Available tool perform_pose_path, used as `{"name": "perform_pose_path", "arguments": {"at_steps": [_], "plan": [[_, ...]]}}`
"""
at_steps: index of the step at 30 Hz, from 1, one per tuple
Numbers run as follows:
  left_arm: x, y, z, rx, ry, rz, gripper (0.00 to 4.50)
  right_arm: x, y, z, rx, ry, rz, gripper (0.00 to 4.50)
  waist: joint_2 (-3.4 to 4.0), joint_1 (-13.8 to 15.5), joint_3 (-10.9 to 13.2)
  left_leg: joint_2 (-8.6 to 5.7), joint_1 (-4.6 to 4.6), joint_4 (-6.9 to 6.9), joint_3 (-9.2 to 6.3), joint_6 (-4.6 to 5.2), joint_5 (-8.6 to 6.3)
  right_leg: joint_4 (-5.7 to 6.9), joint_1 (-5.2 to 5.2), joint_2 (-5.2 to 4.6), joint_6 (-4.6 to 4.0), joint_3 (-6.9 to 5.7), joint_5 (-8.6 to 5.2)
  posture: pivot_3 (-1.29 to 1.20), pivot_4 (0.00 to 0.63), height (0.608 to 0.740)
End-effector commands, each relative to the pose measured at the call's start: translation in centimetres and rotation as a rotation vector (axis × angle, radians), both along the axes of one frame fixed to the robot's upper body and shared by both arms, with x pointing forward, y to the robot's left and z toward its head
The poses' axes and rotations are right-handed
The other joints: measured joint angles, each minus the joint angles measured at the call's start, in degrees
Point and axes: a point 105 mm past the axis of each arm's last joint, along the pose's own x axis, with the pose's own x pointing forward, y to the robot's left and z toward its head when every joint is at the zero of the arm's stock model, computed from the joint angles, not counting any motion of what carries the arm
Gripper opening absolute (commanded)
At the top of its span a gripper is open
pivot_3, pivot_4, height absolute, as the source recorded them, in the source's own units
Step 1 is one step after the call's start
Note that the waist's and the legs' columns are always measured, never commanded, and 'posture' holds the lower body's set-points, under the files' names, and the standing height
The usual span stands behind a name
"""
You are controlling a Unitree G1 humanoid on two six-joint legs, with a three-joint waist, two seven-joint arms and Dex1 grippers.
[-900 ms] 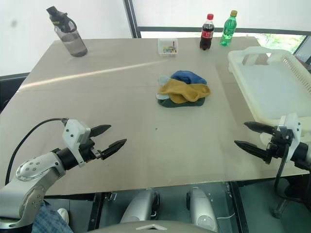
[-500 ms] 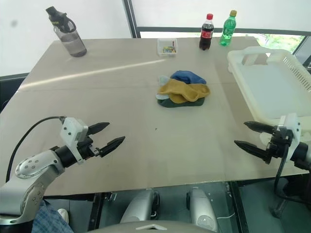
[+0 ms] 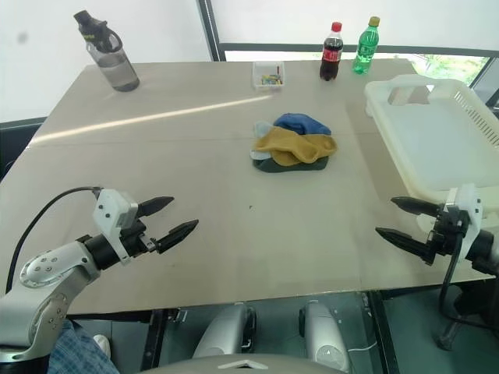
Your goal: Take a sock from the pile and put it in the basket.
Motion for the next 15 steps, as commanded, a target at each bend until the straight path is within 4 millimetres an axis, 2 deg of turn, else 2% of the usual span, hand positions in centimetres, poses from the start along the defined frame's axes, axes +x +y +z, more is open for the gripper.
{"name": "perform_pose_path", "arguments": {"at_steps": [1, 6, 8, 13, 15], "plan": [[-0.1, 0.3, 1.0, 0.005, -0.044, 0.0, 4.45, 0.2, -0.1, 0.8, -0.016, -0.04, 0.007, 4.49, 0.0, 0.0, 0.0, 0.0, 0.0, 0.0, 0.0, 0.0, 0.0, 0.0, 0.0, 0.0, 0.0, 0.0, 0.0, 0.0, 0.15, 0.74], [0.1, 0.0, 1.6, -0.032, -0.062, -0.013, 4.45, 1.0, -0.4, 0.2, -0.046, 0.001, -0.034, 4.49, 0.0, 0.0, 0.0, 0.0, 0.0, 0.0, 0.0, 0.0, 0.0, 0.0, 0.0, 0.0, -0.01, 0.0, 0.01, 0.0, 0.15, 0.74], [0.0, -0.2, 2.0, -0.042, -0.067, -0.041, 4.45, 2.2, 0.0, 0.1, -0.056, 0.001, -0.074, 4.49, 0.0, 0.0, 0.0, 0.01, 0.0, 0.0, 0.0, 0.0, 0.0, 0.0, 0.0, 0.0, -0.02, 0.0, 0.01, 0.0, 0.15, 0.74], [-0.5, -0.4, 3.4, -0.096, -0.069, -0.102, 4.45, 5.7, 3.3, 0.3, -0.115, -0.035, -0.089, 4.49, 0.0, -1.0, 0.0, 0.02, 0.11, 0.02, 0.1, 0.0, 0.0, 0.07, -0.01, 0.02, 0.02, 0.09, 0.0, 0.0, 0.15, 0.74], [-0.5, -0.2, 3.6, -0.085, -0.069, -0.113, 4.45, 7.7, 4.4, -0.1, -0.166, -0.065, -0.119, 4.49, 0.0, -1.1, 0.0, 0.0, 0.11, 0.01, 0.1, 0.0, 0.0, 0.1, -0.02, 0.03, 0.02, 0.07, -0.01, 0.0, 0.15, 0.74]]}}
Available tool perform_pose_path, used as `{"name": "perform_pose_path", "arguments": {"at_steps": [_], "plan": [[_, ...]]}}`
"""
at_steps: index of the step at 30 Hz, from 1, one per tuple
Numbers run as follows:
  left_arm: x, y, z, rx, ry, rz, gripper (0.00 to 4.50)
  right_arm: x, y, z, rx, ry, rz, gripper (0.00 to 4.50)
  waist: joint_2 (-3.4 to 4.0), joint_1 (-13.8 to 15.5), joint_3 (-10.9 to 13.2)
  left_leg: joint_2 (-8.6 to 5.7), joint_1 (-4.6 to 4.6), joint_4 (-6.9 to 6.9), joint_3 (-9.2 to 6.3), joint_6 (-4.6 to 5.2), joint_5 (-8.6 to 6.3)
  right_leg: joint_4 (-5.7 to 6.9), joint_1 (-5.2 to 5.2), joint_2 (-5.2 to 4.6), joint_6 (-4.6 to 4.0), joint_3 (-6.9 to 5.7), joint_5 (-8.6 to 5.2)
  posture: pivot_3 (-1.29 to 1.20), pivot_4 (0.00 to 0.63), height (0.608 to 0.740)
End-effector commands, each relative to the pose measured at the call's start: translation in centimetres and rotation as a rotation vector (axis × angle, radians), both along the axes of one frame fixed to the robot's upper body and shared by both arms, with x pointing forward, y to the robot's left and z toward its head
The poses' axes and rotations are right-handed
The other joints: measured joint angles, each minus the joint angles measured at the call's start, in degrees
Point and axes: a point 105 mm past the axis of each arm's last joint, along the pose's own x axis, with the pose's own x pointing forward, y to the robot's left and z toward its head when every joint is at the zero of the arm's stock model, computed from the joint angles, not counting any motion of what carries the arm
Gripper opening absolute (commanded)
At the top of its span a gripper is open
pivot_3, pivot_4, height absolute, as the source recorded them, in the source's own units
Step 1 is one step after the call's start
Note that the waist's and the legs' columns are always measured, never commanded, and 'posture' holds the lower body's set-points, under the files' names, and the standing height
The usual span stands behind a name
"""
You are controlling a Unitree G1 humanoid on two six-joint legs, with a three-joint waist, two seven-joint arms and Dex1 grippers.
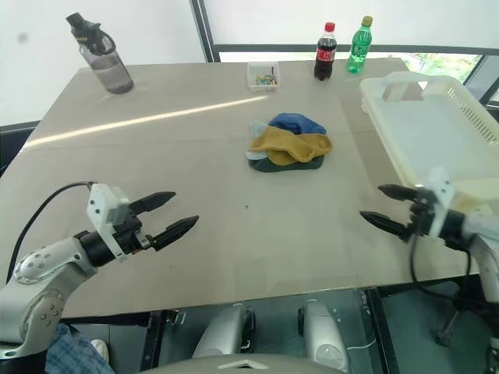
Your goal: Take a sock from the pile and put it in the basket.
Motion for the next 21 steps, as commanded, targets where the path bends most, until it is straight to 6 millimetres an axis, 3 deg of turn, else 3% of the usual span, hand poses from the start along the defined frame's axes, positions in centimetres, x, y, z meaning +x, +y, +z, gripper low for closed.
{"name": "perform_pose_path", "arguments": {"at_steps": [1, 6, 14, 20, 21], "plan": [[-0.2, 0.2, 1.5, 0.019, -0.041, -0.029, 4.45, 3.3, 1.5, -0.3, -0.114, -0.064, -0.064, 4.49, -0.01, -0.2, 0.0, 0.0, 0.0, 0.0, -0.02, 0.0, 0.0, 0.0, 0.0, 0.01, -0.02, -0.01, 0.01, 0.0, 0.15, 0.74], [0.0, 0.5, 2.3, 0.044, -0.054, -0.034, 4.45, 6.8, 4.3, -0.9, -0.271, -0.213, -0.04, 4.49, -0.01, -0.3, 0.0, -0.06, -0.25, -0.04, -0.03, 0.0, 0.0, -0.02, -0.22, 0.0, 0.08, -0.01, 0.14, 0.0, 0.15, 0.74], [0.1, 0.6, 2.4, 0.06, -0.06, -0.025, 4.45, 9.6, 9.4, 0.4, -0.296, -0.379, 0.03, 4.49, 0.0, -0.6, 0.0, -0.02, -0.33, -0.1, -0.05, -0.01, 0.0, -0.05, -0.29, -0.04, 0.14, -0.01, 0.19, 0.0, 0.15, 0.74], [0.1, 0.6, 2.4, 0.064, -0.062, -0.016, 4.45, 11.0, 11.5, 0.8, -0.299, -0.428, 0.029, 4.49, 0.0, -0.6, 0.0, -0.02, -0.26, -0.1, -0.09, -0.01, 0.01, 0.09, -0.29, -0.03, 0.12, -0.02, 0.18, 0.0, 0.15, 0.74], [0.1, 0.6, 2.5, 0.066, -0.064, -0.014, 4.5, 11.1, 11.5, 0.5, -0.308, -0.425, 0.035, 4.1, 0.0, -0.5, 0.0, -0.02, -0.27, -0.1, -0.1, -0.01, 0.01, 0.09, -0.29, -0.04, 0.12, -0.02, 0.19, 0.0, 0.15, 0.74]]}}
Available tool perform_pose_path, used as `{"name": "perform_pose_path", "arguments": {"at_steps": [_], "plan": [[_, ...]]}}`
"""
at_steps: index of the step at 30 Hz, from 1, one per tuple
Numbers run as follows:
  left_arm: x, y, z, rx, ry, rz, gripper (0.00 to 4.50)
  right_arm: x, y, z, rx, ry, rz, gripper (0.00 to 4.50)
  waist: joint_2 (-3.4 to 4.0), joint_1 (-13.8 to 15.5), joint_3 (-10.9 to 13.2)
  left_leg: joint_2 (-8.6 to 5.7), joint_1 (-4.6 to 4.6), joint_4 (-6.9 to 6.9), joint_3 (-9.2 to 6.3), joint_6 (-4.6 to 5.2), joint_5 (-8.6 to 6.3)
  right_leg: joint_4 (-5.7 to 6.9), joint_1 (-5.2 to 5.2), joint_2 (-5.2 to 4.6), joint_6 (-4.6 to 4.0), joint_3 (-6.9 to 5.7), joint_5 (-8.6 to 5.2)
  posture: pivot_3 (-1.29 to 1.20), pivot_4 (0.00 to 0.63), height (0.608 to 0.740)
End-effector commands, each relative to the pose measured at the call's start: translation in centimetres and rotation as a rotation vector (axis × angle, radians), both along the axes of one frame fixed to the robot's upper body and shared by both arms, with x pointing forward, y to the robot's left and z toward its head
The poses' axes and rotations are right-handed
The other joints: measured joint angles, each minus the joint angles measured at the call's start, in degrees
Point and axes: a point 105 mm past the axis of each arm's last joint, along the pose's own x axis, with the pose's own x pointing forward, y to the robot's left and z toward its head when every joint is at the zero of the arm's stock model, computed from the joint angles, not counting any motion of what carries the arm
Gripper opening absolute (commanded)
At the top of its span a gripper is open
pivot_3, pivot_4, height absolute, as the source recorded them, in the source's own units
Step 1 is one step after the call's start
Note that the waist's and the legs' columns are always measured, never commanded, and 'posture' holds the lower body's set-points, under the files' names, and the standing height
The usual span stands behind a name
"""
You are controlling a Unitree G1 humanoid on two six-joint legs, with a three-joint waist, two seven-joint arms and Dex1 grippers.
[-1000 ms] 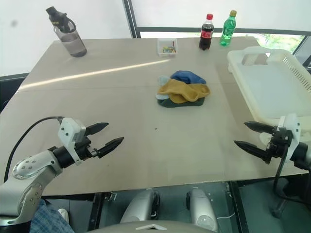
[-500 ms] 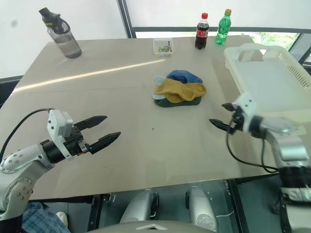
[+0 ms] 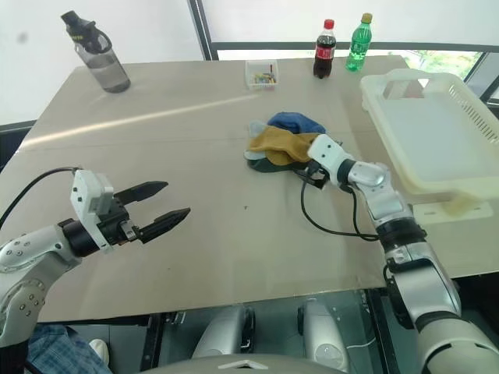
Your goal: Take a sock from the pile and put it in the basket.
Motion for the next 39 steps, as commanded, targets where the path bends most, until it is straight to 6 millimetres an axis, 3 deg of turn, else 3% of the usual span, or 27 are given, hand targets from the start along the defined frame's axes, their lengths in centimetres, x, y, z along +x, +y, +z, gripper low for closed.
{"name": "perform_pose_path", "arguments": {"at_steps": [1, 3, 8, 10, 18, 21, 25, 31, 36, 39], "plan": [[-0.1, 0.0, 1.1, 0.021, -0.05, 0.003, 4.5, 0.4, 0.3, 0.6, -0.023, -0.04, 0.01, 3.97, 0.0, 0.0, 0.0, 0.0, -0.01, 0.0, -0.02, 0.0, 0.0, -0.01, 0.0, -0.04, 0.0, 0.0, 0.0, 0.0, 0.15, 0.74], [-0.1, 0.1, 1.2, 0.025, -0.052, 0.007, 4.5, 0.4, 0.1, 0.1, -0.039, -0.032, 0.011, 3.22, 0.0, 0.0, 0.0, -0.01, -0.02, 0.0, -0.07, 0.0, 0.0, -0.01, 0.0, -0.06, 0.0, 0.01, 0.0, 0.0, 0.15, 0.74], [0.0, 0.0, 1.1, 0.028, -0.05, 0.006, 4.5, 0.3, -0.3, -0.1, -0.051, -0.035, 0.011, 0.78, 0.01, -0.1, 0.0, -0.01, 0.01, 0.0, -0.09, 0.0, 0.0, 0.05, -0.01, -0.04, 0.0, 0.01, 0.0, 0.0, 0.15, 0.74], [0.0, -0.1, 1.0, 0.027, -0.049, 0.003, 4.5, 0.2, -0.4, 0.1, -0.058, -0.044, 0.015, 0.07, 0.01, -0.1, 0.0, -0.01, 0.03, 0.0, -0.1, 0.0, 0.0, 0.06, -0.01, -0.03, 0.0, 0.01, 0.0, 0.0, 0.15, 0.74], [0.3, -0.3, 0.9, 0.03, -0.042, -0.013, 4.5, -1.8, 0.7, 1.2, -0.091, -0.094, 0.106, 0.07, 0.01, -0.1, 0.0, 0.0, 0.02, 0.0, -0.14, 0.0, 0.0, 0.06, -0.01, -0.03, 0.0, 0.0, 0.0, 0.0, 0.15, 0.74], [0.3, -0.4, 0.9, 0.032, -0.039, -0.019, 4.5, -4.0, 1.9, 1.0, -0.103, -0.083, 0.215, 0.07, 0.01, 0.0, 0.0, 0.0, 0.02, 0.0, -0.14, 0.0, 0.0, 0.06, 0.0, -0.03, 0.0, 0.01, 0.0, 0.0, 0.15, 0.74], [0.3, -0.4, 0.8, 0.031, -0.033, -0.025, 4.5, -7.5, 2.8, -0.2, -0.138, -0.007, 0.366, 0.07, 0.01, 0.1, 0.0, 0.02, 0.01, -0.01, -0.18, 0.01, 0.0, 0.04, 0.0, -0.04, 0.01, -0.02, 0.0, 0.0, 0.15, 0.74], [0.3, -0.6, 0.5, 0.029, -0.024, -0.033, 4.5, -12.5, 2.5, -2.8, -0.247, 0.117, 0.558, 0.07, 0.0, 0.2, 0.0, 0.02, 0.03, 0.01, -0.17, 0.01, 0.0, 0.04, 0.01, -0.04, 0.0, -0.01, -0.02, 0.0, 0.15, 0.74], [0.3, -0.7, 0.3, 0.029, -0.018, -0.036, 4.5, -15.2, 1.3, -4.7, -0.402, 0.162, 0.693, 0.07, 0.0, 0.2, 0.0, 0.02, 0.07, 0.02, -0.14, 0.01, 0.0, 0.04, 0.01, -0.03, -0.1, 0.0, -0.08, 0.0, 0.15, 0.74], [0.3, -0.6, 0.3, 0.03, -0.017, -0.036, 4.5, -15.3, 0.1, -5.3, -0.475, 0.169, 0.701, 0.07, -0.02, 0.2, 0.0, 0.02, 0.08, 0.02, -0.11, 0.01, 0.0, 0.03, 0.02, -0.03, -0.1, -0.01, -0.09, 0.0, 0.15, 0.74]]}}
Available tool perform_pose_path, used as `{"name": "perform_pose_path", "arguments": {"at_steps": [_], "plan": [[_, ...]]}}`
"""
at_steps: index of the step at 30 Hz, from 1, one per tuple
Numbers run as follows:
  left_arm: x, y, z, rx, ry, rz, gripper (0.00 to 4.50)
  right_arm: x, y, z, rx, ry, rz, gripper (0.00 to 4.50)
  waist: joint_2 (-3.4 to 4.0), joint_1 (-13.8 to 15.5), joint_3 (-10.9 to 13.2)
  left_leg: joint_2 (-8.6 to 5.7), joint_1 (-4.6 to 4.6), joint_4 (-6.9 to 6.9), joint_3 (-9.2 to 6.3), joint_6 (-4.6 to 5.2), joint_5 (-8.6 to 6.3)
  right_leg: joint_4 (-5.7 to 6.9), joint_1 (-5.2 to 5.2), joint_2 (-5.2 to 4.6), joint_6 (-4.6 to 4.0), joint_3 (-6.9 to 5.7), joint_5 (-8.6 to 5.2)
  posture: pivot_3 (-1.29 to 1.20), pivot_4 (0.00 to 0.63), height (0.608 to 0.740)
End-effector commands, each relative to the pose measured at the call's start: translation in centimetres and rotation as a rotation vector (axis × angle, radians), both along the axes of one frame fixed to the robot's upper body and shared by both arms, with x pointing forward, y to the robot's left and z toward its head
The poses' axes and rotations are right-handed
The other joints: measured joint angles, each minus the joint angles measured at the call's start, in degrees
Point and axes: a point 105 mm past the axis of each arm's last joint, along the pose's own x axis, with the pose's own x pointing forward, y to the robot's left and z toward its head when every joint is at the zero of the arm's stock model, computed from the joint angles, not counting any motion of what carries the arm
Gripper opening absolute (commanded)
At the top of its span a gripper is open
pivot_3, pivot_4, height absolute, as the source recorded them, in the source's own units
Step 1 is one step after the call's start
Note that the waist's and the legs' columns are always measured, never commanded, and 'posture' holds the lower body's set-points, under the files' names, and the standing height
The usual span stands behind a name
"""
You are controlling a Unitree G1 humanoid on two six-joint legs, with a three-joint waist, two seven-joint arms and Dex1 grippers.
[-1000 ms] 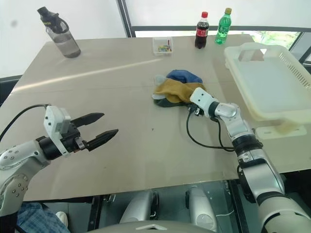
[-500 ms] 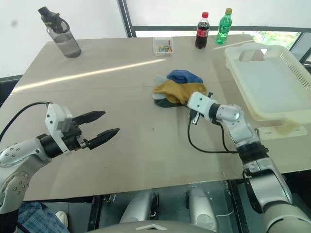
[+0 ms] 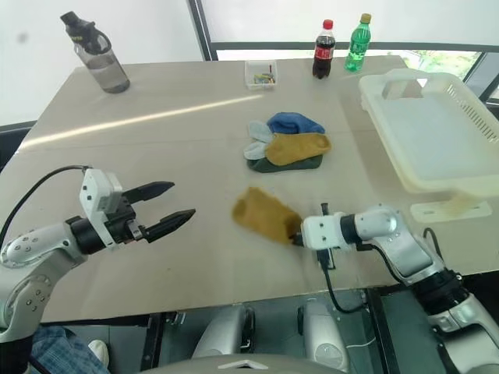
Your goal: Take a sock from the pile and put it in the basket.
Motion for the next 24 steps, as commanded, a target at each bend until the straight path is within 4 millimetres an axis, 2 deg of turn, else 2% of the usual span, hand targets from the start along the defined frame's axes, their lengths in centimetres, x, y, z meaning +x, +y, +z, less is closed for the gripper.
{"name": "perform_pose_path", "arguments": {"at_steps": [1, 6, 9, 13, 21, 23, 24], "plan": [[-0.1, 0.0, 0.6, 0.013, -0.029, -0.009, 4.5, -0.4, -1.1, -0.3, -0.083, -0.036, 0.047, 0.07, -0.02, 0.0, 0.0, 0.0, 0.0, 0.0, 0.01, 0.0, 0.0, 0.0, 0.0, 0.0, -0.01, 0.0, -0.01, 0.0, 0.15, 0.74], [-0.2, 0.1, 0.6, 0.016, -0.025, -0.007, 4.5, 2.0, -3.2, 0.2, -0.143, -0.143, -0.058, 0.07, -0.04, 0.2, 0.0, -0.01, 0.0, 0.03, 0.06, 0.0, 0.0, -0.01, 0.03, 0.0, -0.03, -0.01, -0.02, 0.0, 0.15, 0.74], [-0.2, 0.1, 0.5, 0.019, -0.022, -0.008, 4.5, 2.5, -3.5, 0.9, -0.099, -0.152, -0.105, 0.07, -0.06, 0.3, 0.0, -0.01, 0.09, 0.07, 0.11, 0.0, 0.0, -0.01, 0.15, -0.01, -0.09, -0.01, -0.06, 0.0, 0.15, 0.74], [-0.3, 0.1, 0.5, 0.02, -0.02, -0.011, 4.5, 2.7, -3.1, 1.8, -0.033, -0.156, -0.143, 0.07, -0.06, 0.3, 0.0, -0.01, 0.1, 0.08, 0.11, 0.0, 0.0, 0.0, 0.16, -0.01, -0.1, -0.01, -0.06, 0.0, 0.15, 0.74], [-0.2, 0.0, 0.5, 0.024, -0.009, -0.029, 4.5, 1.9, -3.7, 2.6, 0.033, -0.092, -0.211, 0.07, -0.05, 0.4, 0.0, 0.0, 0.05, 0.06, 0.08, 0.0, 0.0, -0.02, 0.14, -0.01, -0.1, -0.01, -0.05, 0.0, 0.15, 0.74], [-0.2, 0.0, 0.5, 0.024, -0.008, -0.035, 4.5, 2.2, -3.8, 3.1, 0.065, -0.115, -0.237, 0.07, -0.05, 0.3, 0.0, 0.0, 0.06, 0.06, 0.07, 0.0, 0.0, -0.01, 0.14, -0.01, -0.1, -0.01, -0.06, 0.0, 0.15, 0.74], [-0.1, -0.1, 0.5, 0.025, -0.007, -0.038, 4.5, 2.2, -3.9, 3.2, 0.067, -0.112, -0.246, 0.31, -0.05, 0.3, 0.0, 0.0, 0.06, 0.06, 0.07, 0.0, 0.0, -0.01, 0.13, -0.01, -0.1, -0.02, -0.06, 0.0, 0.15, 0.74]]}}
